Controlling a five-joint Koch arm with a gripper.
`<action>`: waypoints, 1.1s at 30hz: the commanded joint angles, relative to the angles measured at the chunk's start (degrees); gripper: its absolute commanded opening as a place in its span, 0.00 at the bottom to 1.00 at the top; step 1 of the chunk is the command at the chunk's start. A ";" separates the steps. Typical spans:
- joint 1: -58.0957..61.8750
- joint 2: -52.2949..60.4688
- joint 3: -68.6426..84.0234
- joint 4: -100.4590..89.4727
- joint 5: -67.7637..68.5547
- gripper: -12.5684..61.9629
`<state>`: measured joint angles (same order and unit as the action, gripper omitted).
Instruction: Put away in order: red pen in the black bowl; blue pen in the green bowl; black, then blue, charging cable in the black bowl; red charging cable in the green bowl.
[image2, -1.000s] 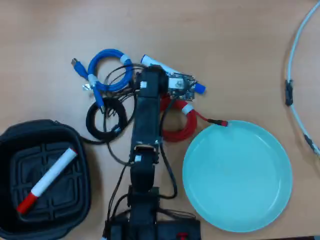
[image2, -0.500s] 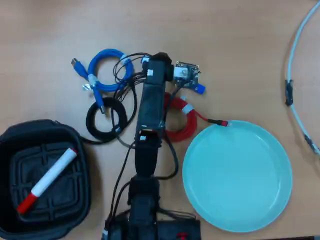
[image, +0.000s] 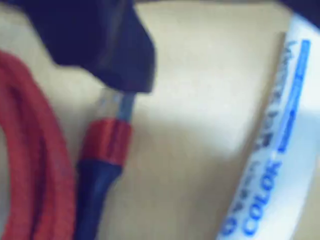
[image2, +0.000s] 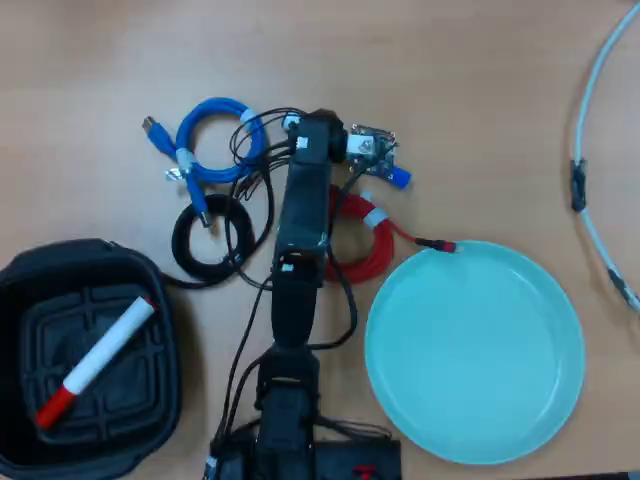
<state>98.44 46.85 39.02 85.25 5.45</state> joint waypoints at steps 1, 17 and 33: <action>0.53 0.35 -6.33 -3.78 -0.62 0.88; 1.41 -5.89 -8.61 -4.83 -0.44 0.88; 1.76 -8.26 -9.84 -4.48 -0.62 0.60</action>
<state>99.32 38.50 32.70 81.91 5.45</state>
